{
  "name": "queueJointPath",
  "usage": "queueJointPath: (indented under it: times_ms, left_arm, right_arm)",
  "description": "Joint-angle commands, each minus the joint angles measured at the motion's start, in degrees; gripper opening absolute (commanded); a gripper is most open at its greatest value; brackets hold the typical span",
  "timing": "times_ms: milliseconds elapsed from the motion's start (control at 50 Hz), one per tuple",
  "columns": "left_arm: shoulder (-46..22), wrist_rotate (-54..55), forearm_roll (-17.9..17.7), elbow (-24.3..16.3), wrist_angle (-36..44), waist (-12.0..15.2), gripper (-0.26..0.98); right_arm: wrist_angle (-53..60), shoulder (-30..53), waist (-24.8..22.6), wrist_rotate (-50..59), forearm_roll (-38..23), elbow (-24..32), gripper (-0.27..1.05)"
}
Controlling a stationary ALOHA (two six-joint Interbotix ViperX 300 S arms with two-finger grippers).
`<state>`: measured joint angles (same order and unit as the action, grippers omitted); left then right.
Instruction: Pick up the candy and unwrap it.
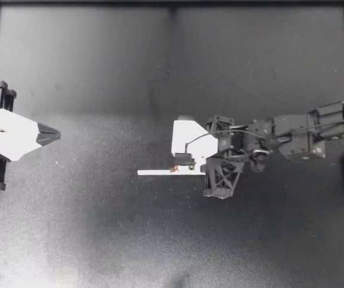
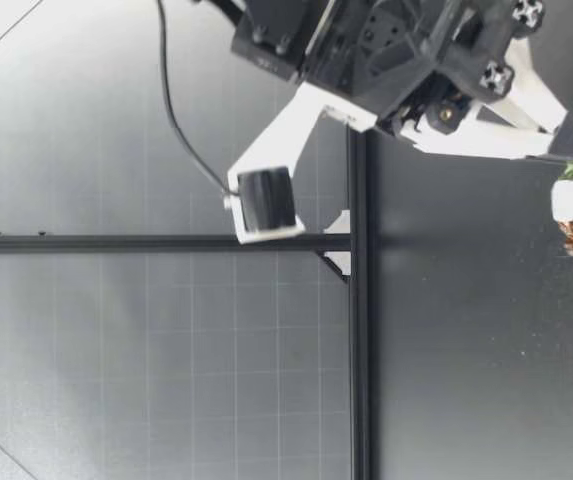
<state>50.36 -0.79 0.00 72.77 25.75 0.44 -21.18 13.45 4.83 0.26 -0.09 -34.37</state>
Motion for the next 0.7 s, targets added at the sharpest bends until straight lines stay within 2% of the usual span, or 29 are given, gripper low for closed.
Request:
queueJointPath:
  times_ms: [0,100,240,320,540,580,680]
  left_arm:
    - [-0.62,0.62,-0.53,-0.62,-0.62,0.18,-0.1]
    - [-1.14,0.44,-2.2,-0.62,-0.97,0.18,-0.09]
    - [-4.13,-1.49,-2.2,-0.88,-0.7,0.18,-0.03]
    - [-7.21,-2.99,-2.2,-1.49,0.0,0.18,0.05]
    - [-17.67,-5.27,-2.37,-4.92,4.31,0.18,0.47]
    - [-19.78,-5.36,-2.29,-5.45,5.62,0.18,0.51]
    - [-26.81,-5.36,-2.29,-7.21,11.16,0.18,0.5]
  right_arm:
    - [-1.93,-0.26,0.44,-0.09,-0.18,0.26,-0.14]
    - [-1.93,-1.58,0.53,0.09,-0.18,0.7,-0.17]
    - [-2.9,-6.15,0.44,0.53,-0.18,1.41,-0.17]
    - [-3.87,-9.93,0.53,0.62,-0.18,1.76,-0.17]
    - [-6.15,-17.4,0.44,0.79,-0.18,3.34,-0.17]
    - [-6.42,-17.84,0.44,0.7,-0.18,3.87,-0.17]
    - [-7.73,-18.37,0.44,0.7,-0.09,5.54,-0.17]
